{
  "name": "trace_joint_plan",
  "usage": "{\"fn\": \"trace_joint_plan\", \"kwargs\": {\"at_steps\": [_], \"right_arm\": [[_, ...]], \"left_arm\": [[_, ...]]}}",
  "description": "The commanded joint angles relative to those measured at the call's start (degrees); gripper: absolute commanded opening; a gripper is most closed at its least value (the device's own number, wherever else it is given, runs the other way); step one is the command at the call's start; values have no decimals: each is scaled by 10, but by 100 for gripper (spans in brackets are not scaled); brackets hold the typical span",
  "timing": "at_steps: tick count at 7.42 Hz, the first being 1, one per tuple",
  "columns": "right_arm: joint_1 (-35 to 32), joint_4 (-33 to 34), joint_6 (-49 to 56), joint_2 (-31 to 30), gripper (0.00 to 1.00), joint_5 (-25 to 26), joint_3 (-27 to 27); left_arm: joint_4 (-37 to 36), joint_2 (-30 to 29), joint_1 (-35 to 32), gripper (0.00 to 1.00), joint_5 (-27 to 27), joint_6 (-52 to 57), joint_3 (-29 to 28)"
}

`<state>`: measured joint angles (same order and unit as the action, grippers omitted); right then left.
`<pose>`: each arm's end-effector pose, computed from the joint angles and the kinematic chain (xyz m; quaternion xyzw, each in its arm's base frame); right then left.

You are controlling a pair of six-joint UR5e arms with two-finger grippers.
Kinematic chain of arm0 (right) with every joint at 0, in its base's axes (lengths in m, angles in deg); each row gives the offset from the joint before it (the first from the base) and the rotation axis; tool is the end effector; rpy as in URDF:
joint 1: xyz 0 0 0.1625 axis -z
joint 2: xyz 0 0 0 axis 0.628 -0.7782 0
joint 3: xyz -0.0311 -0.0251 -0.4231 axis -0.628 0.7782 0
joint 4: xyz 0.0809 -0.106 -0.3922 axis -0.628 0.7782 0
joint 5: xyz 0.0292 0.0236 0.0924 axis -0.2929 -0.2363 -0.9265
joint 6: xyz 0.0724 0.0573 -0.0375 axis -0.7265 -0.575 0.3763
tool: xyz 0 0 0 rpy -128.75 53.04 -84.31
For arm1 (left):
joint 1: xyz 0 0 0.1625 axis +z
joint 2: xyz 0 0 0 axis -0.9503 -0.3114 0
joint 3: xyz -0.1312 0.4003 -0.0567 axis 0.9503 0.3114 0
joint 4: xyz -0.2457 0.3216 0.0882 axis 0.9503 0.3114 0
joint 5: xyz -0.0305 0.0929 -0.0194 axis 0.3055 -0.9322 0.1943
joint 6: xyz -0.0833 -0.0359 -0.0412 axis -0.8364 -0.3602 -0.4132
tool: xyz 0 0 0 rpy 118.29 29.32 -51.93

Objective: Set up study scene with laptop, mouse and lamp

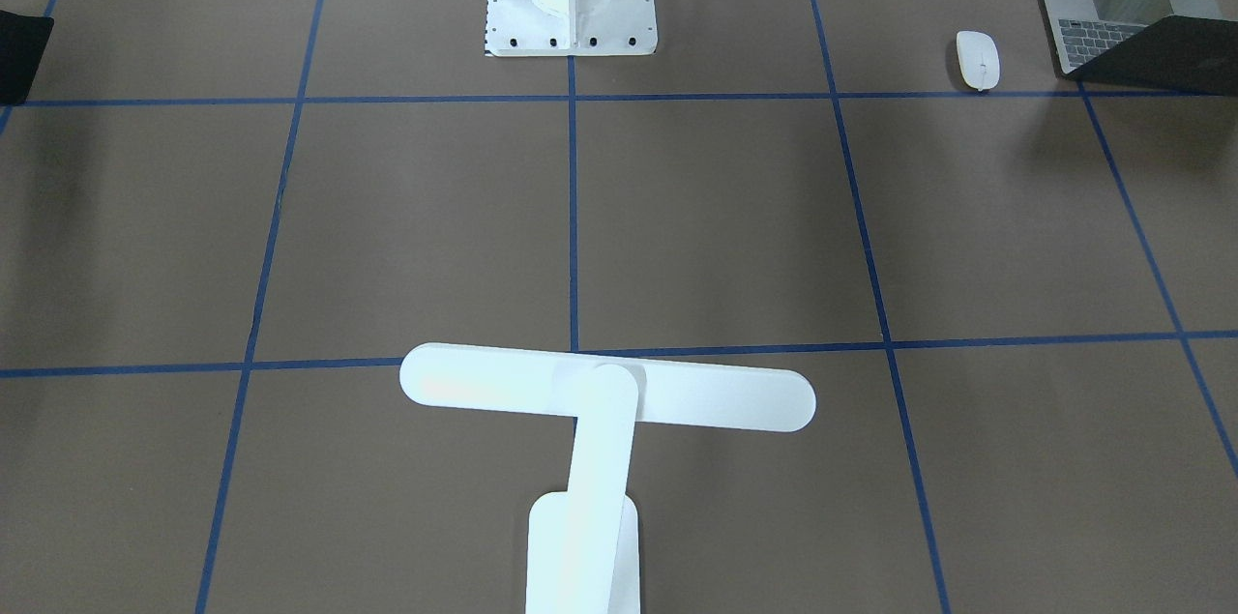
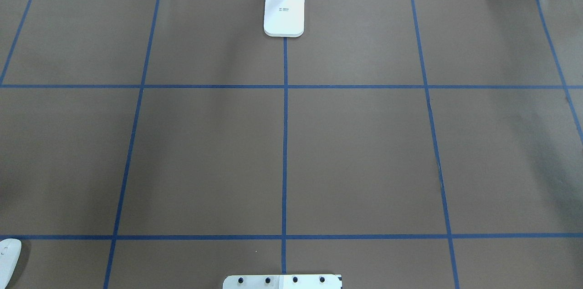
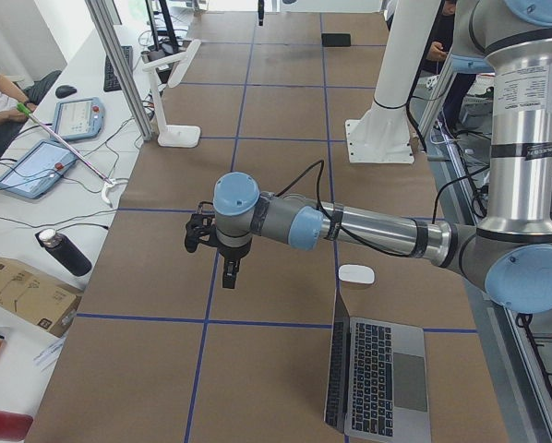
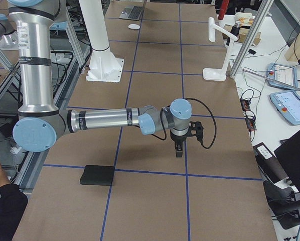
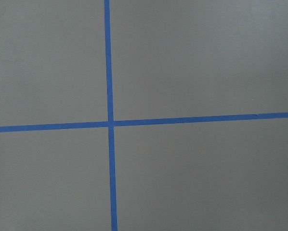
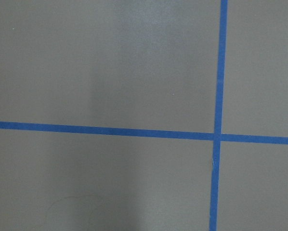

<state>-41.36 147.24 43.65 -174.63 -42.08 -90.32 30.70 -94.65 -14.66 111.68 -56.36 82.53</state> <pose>-0.0196 -0.5112 0.5957 0.0508 -0.3721 0.0014 0.9268 -0.0318 -0.4816 0.5546 0.0821 0.4052 -0.0040 0.9105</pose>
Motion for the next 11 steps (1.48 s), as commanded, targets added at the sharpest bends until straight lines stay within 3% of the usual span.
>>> {"fn": "trace_joint_plan", "kwargs": {"at_steps": [1,10,11], "right_arm": [[-3,-1,0,-1,100,5,-3],[-2,-1,0,1,100,8,-1],[-2,-1,0,2,100,25,0]], "left_arm": [[2,5,0,99,0,1,0],[2,31,0,99,-4,-4,24],[1,36,0,99,-11,-4,25]]}}
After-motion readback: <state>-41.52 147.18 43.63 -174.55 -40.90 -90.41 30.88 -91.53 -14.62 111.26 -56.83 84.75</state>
